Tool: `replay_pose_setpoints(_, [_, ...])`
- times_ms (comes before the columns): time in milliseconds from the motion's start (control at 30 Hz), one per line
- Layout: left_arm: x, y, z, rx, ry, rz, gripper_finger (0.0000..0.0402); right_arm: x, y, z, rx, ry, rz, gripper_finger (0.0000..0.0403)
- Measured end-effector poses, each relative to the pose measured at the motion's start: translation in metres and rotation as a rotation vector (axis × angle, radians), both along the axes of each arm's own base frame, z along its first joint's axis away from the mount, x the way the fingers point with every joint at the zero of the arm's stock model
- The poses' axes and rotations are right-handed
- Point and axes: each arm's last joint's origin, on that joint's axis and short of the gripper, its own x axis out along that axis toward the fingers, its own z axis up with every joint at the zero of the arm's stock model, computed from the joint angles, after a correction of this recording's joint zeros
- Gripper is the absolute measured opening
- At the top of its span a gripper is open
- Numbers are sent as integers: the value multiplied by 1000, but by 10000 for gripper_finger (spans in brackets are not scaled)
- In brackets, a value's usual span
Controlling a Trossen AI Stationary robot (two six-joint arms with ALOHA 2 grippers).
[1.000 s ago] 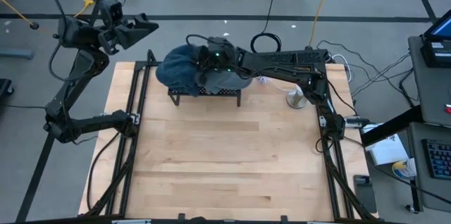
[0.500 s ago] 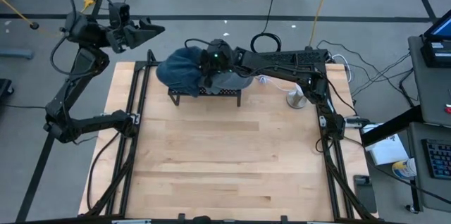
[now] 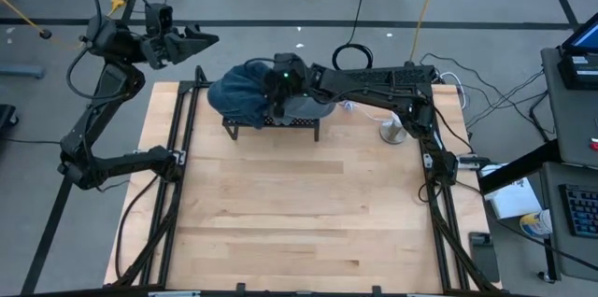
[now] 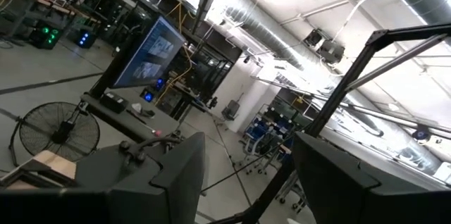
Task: Pick & Place hat
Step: Stack the dark blue cap on top of the other dark blue cap on the shelf, then return to Home Position
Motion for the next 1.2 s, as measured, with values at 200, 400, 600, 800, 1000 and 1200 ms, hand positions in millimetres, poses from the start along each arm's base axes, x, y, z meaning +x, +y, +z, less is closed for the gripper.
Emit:
replay_pose_setpoints(200, [0, 0, 0, -1, 0, -1, 218, -2, 2, 9, 13, -42, -15, 162])
replay_pose_setpoints(400, [0, 0, 0, 35, -4, 9, 218, -7, 6, 32, -16, -145, -64, 190])
replay_pose_setpoints(600, [0, 0, 0, 22, -6, 14, 218, -25, 19, 66, 44, -242, -78, 187])
replay_pose_setpoints(800, [0, 0, 0, -8, -3, 5, 219, -57, 44, 105, 196, -307, -107, 181])
replay_pose_setpoints(1000, [4, -2, -12, 147, 43, 0, 218, -87, 81, 121, 283, -277, -71, 185])
replay_pose_setpoints(1200, [10, -11, -57, 172, 96, 187, 218, -124, 113, 95, 333, -320, -23, 187])
